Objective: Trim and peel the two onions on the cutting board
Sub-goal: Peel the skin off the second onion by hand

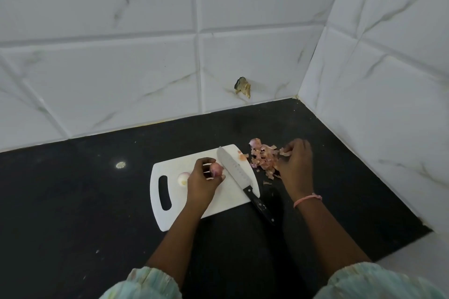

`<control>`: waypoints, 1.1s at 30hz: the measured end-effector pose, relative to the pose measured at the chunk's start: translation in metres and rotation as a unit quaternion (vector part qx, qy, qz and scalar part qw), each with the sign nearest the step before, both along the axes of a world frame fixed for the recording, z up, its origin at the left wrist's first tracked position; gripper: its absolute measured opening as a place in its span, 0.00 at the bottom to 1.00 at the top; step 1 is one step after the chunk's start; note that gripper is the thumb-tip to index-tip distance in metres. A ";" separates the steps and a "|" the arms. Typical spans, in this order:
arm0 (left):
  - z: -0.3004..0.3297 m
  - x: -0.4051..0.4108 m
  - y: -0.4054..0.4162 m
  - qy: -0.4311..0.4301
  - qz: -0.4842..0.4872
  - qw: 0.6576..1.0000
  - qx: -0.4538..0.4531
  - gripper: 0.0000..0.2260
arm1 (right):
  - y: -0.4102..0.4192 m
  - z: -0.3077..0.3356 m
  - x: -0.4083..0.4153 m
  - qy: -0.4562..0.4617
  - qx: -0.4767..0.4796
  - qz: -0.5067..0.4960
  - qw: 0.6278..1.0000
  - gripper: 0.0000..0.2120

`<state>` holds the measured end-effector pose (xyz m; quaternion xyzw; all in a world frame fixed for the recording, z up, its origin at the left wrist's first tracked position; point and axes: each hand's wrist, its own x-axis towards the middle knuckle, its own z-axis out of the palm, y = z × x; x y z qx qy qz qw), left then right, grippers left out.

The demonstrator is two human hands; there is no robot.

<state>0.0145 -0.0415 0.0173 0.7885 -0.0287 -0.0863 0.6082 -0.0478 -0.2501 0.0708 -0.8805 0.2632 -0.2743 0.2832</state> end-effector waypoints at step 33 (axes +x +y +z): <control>-0.047 -0.008 0.001 -0.111 -0.009 0.991 0.077 0.18 | 0.083 -0.033 -0.028 0.232 0.079 0.188 0.951 0.11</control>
